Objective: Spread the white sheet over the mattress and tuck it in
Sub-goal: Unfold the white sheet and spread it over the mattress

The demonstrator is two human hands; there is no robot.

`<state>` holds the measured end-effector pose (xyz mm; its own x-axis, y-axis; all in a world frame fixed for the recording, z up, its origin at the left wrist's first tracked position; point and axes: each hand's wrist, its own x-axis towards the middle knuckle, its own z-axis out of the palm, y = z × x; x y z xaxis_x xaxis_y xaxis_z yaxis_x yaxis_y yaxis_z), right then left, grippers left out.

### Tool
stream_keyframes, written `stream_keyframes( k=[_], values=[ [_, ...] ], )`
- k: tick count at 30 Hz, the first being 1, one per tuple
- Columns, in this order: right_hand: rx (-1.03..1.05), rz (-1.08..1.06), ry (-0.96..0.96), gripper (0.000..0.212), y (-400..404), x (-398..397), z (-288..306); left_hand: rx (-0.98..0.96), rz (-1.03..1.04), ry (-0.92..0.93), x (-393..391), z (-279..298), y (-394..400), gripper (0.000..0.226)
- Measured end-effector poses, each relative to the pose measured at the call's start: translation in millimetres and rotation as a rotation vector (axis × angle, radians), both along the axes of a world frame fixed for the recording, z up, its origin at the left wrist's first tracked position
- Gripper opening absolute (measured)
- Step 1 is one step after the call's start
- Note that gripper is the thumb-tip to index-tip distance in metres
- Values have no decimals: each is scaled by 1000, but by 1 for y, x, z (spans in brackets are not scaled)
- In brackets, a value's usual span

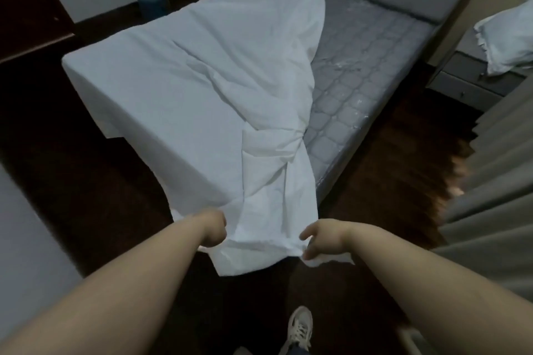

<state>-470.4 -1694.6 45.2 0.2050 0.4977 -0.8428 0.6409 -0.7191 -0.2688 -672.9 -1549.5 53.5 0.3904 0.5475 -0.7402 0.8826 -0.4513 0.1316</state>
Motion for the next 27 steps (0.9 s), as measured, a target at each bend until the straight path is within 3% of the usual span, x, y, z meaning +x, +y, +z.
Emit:
stream_keyframes(
  k=[2, 4, 12, 21, 27],
  values=[
    [-4, 87, -7, 44, 9, 0, 14, 8, -10, -39, 11, 9, 1, 40],
    [67, 185, -152, 35, 16, 9, 27, 11, -10, -76, 25, 16, 4, 37],
    [133, 92, -194, 32, 13, 127, 41, 51, -25, -82, 125, 24, 27, 24],
    [295, -38, -175, 23, 66, 336, 35, 99, 122, -148, 325, 11, 47, 39],
    [341, 52, -160, 24, 168, 386, 12, 81, 263, -147, 372, -24, 96, 49]
  ],
)
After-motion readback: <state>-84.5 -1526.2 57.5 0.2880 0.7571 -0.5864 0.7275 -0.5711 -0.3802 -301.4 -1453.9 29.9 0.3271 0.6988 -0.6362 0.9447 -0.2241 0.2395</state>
